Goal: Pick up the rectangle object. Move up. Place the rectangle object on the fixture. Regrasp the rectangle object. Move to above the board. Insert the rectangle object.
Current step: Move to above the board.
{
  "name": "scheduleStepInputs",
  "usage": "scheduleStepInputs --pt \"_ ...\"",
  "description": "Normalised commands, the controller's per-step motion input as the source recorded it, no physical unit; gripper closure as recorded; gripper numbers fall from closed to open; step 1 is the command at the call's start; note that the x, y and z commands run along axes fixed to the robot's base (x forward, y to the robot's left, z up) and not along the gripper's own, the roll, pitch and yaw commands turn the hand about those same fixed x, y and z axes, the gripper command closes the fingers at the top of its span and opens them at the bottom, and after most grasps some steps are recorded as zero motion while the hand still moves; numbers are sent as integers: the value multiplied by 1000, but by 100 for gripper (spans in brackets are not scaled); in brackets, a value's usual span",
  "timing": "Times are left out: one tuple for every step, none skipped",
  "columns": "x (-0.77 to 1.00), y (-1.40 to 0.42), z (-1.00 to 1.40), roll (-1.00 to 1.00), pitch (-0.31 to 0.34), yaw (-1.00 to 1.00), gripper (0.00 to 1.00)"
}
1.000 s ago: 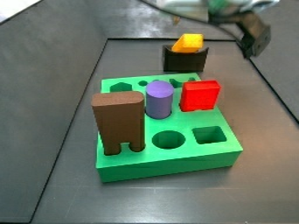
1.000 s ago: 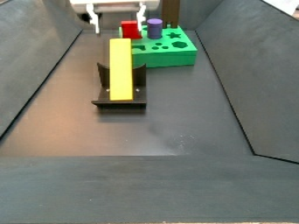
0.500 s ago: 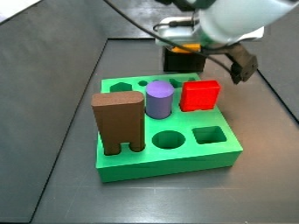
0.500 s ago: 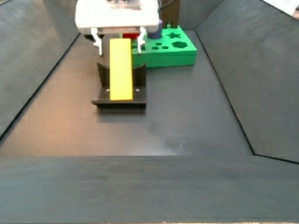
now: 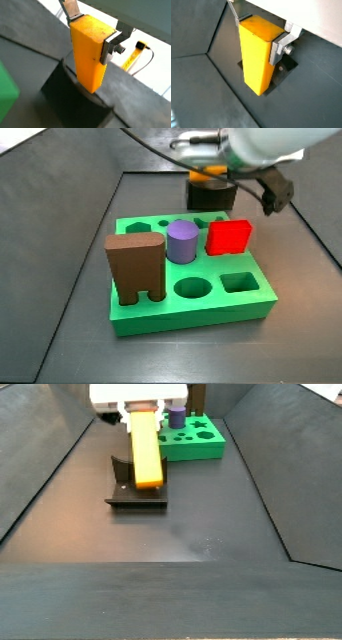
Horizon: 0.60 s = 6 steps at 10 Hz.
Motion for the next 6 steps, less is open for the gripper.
scheduleStepInputs --pt "-235 -87 1000 13 7 205 100" --pt "-225 -79 1000 -26 -61 176 100" --pt "-217 -74 1000 -36 -106 147 100" --pt "-211 -69 1000 -38 -136 114 100" --pt "-205 -64 1000 -31 -158 63 100" --pt "-200 -60 1000 -20 -158 24 100"
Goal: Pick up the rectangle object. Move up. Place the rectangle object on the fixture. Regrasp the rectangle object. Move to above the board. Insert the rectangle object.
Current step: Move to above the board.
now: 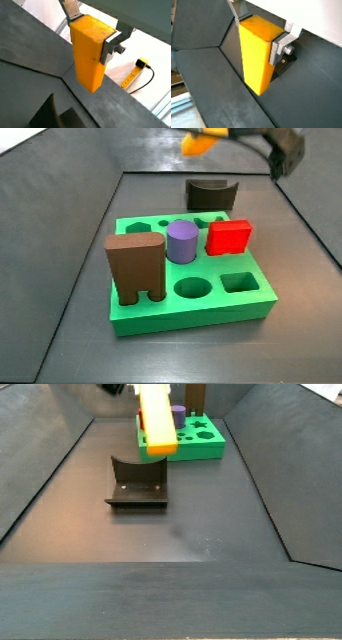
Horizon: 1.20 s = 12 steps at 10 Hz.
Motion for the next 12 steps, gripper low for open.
scheduleStepInputs --pt "-194 -56 1000 -14 -142 -14 100" --pt "-186 -53 1000 -9 -120 -48 100" --pt "-173 -47 1000 -14 -77 -88 100" --pt "-159 -39 1000 -24 -42 -110 100" --pt "-151 -31 1000 -31 -17 -117 100" --pt "-100 -15 731 -45 43 -109 100" --pt "-77 -11 614 -48 67 -99 100" --pt "-47 -9 380 -50 116 -69 100" --pt "-449 -1000 242 -1000 -38 -181 100" --pt "-442 -1000 203 -1000 -40 -175 100" --pt "-475 -1000 240 -1000 -40 -176 100" --pt "-501 -1000 233 -1000 -36 -182 100"
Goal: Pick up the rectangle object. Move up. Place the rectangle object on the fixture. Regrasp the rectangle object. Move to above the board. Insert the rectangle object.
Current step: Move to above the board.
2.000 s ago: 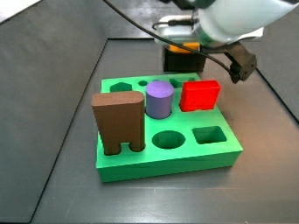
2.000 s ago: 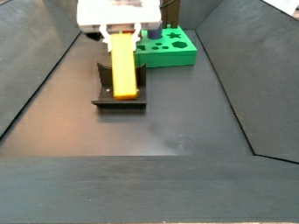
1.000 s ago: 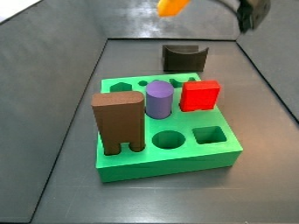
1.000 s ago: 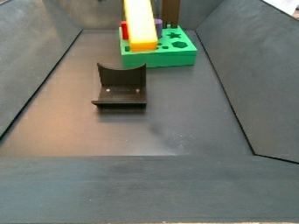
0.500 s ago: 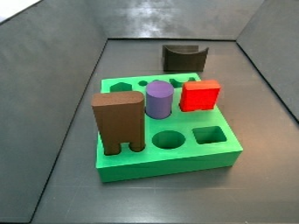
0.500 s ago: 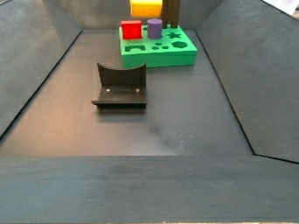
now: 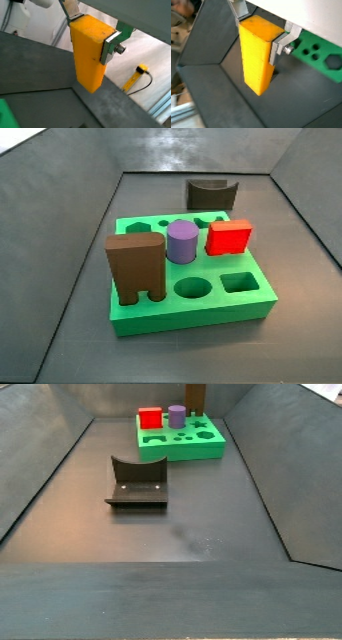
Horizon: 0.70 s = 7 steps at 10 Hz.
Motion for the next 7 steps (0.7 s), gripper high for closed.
scheduleStepInputs --pt "-533 -1000 240 -1000 -28 -190 100" --pt "-471 -845 207 -1000 -19 -194 100" --pt "-318 -524 132 -1000 -8 -194 100" --pt "-194 -282 71 -1000 2 -192 100" --pt "-120 -115 35 -1000 11 -188 100" --pt "-98 -57 29 -1000 15 -185 100" --pt "-81 -3 11 -1000 18 -177 100"
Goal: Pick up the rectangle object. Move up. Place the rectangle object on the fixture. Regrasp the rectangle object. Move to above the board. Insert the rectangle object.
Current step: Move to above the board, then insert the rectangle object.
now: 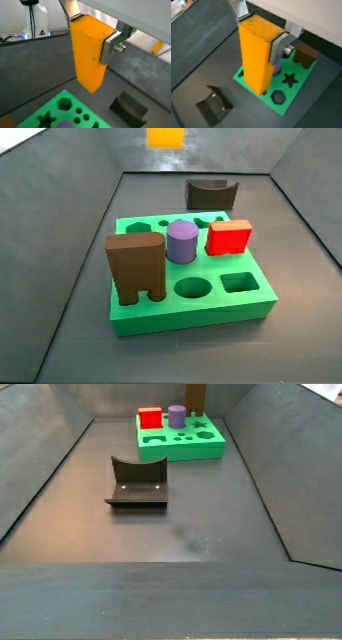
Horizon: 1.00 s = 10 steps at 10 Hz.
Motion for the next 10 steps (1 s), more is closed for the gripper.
scheduleStepInputs --pt "-67 17 5 -1000 17 -169 100" --pt "-60 25 7 -1000 16 -158 100" --pt "-53 26 0 -768 4 -111 100" --pt "-45 21 4 -472 -7 -50 100" --pt "-36 12 1 -314 -13 -30 100" --pt "-28 14 1 -212 -17 -25 100" --pt "0 0 -20 -14 -17 0 100" --pt "83 -114 -106 -51 -44 83 100" --pt "280 -214 -209 -19 -59 140 100" --pt "406 -383 -269 0 -93 163 100"
